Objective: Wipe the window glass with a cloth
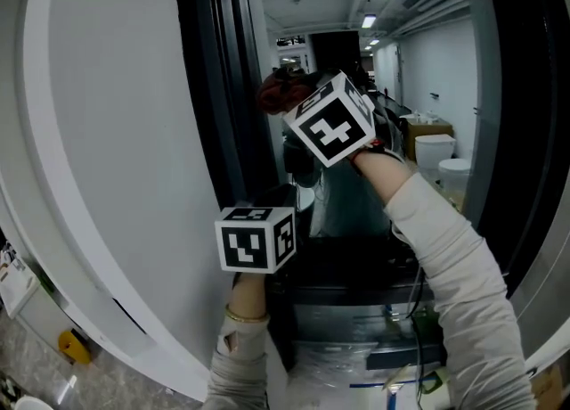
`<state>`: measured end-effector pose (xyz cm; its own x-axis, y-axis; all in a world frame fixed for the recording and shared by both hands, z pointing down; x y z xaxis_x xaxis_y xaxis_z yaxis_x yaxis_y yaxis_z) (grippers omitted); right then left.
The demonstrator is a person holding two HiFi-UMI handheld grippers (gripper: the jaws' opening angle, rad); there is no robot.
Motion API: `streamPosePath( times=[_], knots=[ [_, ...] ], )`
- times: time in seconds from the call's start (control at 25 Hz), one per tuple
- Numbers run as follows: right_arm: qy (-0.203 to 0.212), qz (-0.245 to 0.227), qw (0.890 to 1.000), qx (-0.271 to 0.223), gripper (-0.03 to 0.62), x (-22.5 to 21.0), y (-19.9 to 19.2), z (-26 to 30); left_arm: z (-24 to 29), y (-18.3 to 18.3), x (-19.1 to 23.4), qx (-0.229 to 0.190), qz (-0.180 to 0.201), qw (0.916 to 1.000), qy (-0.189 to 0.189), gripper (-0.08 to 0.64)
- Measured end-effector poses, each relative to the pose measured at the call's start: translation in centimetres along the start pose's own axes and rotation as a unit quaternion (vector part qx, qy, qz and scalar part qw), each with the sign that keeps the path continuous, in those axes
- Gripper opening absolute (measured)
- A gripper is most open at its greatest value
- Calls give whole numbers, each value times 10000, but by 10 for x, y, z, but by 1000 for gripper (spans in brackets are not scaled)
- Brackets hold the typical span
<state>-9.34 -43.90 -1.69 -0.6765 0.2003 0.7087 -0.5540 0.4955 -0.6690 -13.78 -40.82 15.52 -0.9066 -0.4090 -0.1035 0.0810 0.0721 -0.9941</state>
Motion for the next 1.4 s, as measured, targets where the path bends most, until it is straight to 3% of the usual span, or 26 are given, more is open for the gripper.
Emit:
streamPosePath(
  times=[0.8,1.4],
  knots=[
    [635,330,9957,584,43,106,-104,-29,-24,-61,-8,280,-186,9994,48,3],
    [1059,714,9849,1165,43,164,-172,-49,-30,-107,-24,544,-420,9976,21,3]
  ],
)
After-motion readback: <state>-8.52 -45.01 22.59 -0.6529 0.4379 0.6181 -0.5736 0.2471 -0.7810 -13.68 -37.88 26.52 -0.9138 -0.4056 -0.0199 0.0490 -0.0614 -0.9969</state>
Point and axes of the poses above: the fingertips, and each gripper's own axes: z forward along the fingers, x to its left, y out of its top, the point moved 3 cm from there along -z, backward along the fingers, and after that the axes turned 2 degrees about -y, right-handed, at the moved point
